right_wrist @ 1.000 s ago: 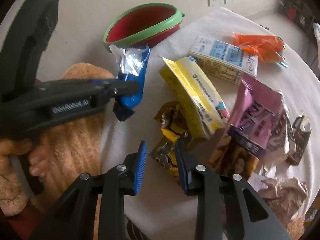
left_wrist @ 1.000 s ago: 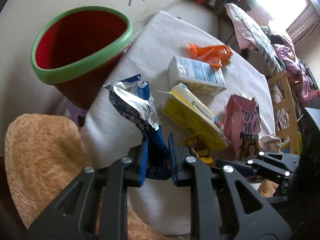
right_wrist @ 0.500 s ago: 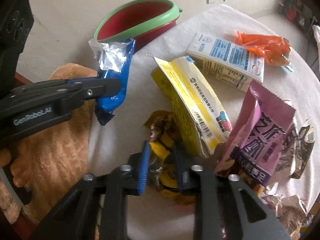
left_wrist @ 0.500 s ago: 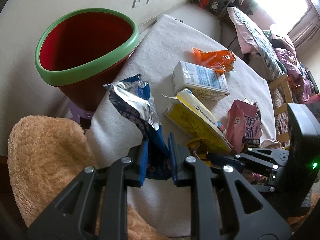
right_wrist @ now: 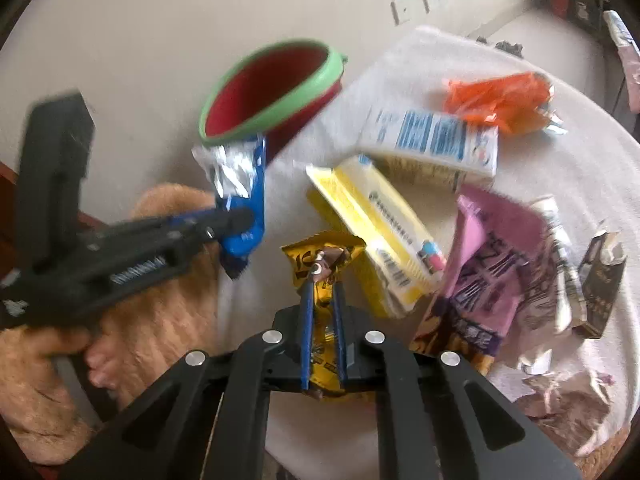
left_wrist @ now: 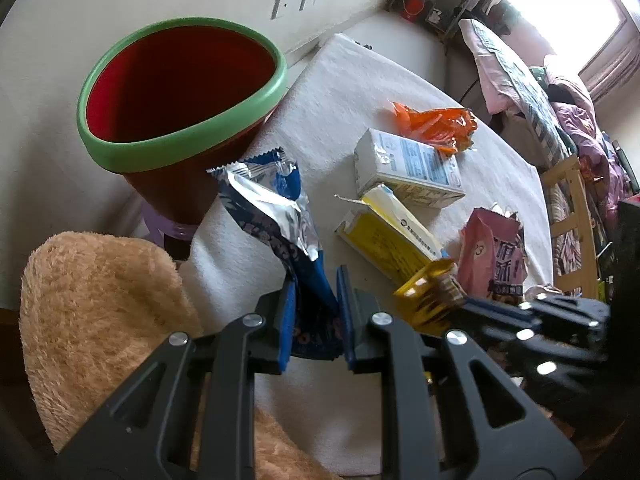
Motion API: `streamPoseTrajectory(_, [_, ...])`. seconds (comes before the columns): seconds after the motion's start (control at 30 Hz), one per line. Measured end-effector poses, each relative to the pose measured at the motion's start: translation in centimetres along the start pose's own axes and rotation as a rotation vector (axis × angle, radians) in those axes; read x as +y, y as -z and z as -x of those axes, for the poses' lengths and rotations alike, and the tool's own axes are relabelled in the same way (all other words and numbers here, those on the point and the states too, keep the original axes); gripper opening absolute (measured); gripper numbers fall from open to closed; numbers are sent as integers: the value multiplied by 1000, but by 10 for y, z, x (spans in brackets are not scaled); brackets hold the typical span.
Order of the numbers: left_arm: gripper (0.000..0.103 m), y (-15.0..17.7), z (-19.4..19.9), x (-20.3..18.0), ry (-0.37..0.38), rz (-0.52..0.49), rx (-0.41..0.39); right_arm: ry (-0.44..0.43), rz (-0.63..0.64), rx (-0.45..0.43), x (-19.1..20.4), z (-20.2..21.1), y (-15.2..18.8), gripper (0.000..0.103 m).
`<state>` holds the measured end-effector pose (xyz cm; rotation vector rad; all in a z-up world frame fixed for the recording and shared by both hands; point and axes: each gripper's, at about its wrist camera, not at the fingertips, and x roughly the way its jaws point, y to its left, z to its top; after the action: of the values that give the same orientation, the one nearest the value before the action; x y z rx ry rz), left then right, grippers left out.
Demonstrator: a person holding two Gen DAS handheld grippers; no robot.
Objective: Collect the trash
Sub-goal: 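Carry both wrappers over the red bin and open both grippers to drop them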
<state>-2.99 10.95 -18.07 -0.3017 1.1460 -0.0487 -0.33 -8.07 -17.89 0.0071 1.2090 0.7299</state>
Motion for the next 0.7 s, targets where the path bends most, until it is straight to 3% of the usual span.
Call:
streamPoseTrajectory(0.43, [19, -3, 8, -6, -18, -29, -36, 7, -67, -161, -9, 53, -13, 8])
streamPoseTrajectory(0.7, [19, -13, 19, -5, -49, -52, -88, 6, -50, -176, 0, 51, -23, 8])
